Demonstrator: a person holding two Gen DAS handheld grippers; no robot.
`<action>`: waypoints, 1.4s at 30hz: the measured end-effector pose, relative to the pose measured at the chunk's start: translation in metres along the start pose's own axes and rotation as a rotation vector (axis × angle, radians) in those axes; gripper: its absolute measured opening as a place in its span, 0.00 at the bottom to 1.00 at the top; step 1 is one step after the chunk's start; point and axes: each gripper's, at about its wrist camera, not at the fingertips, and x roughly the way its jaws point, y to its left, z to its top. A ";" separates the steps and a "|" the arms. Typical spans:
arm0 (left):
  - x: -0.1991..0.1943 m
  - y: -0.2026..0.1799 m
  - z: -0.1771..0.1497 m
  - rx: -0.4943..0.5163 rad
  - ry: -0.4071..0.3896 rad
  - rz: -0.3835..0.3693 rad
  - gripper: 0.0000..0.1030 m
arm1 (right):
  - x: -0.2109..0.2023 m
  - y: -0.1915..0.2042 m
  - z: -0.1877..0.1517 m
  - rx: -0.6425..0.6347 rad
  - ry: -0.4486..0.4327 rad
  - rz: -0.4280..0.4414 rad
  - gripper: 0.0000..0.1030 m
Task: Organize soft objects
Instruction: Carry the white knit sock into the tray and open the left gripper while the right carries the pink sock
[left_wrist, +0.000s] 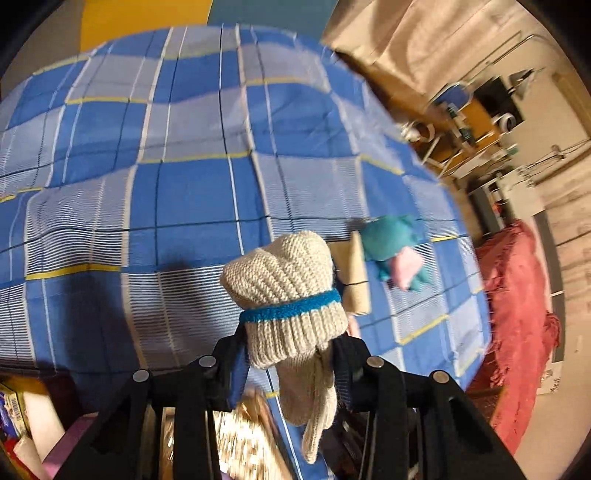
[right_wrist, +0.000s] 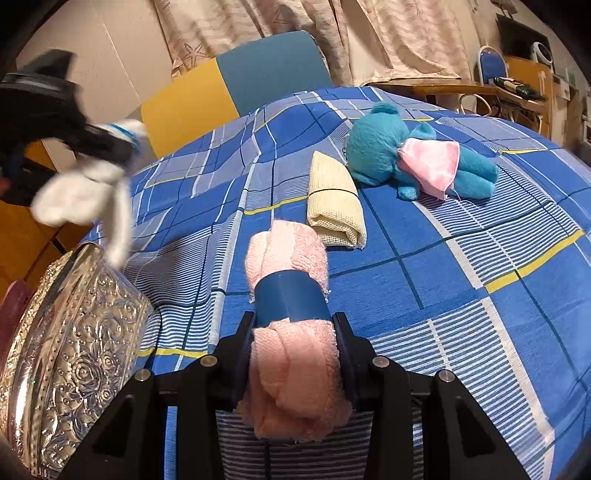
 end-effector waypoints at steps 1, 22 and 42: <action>-0.011 -0.001 -0.006 0.001 -0.020 -0.023 0.37 | 0.000 0.001 0.000 -0.002 0.000 -0.003 0.40; -0.157 0.117 -0.129 -0.072 -0.283 -0.157 0.37 | -0.010 0.020 -0.004 -0.099 -0.057 -0.120 0.37; -0.079 0.251 -0.213 -0.363 -0.190 0.015 0.38 | -0.015 0.037 -0.008 -0.172 -0.078 -0.241 0.37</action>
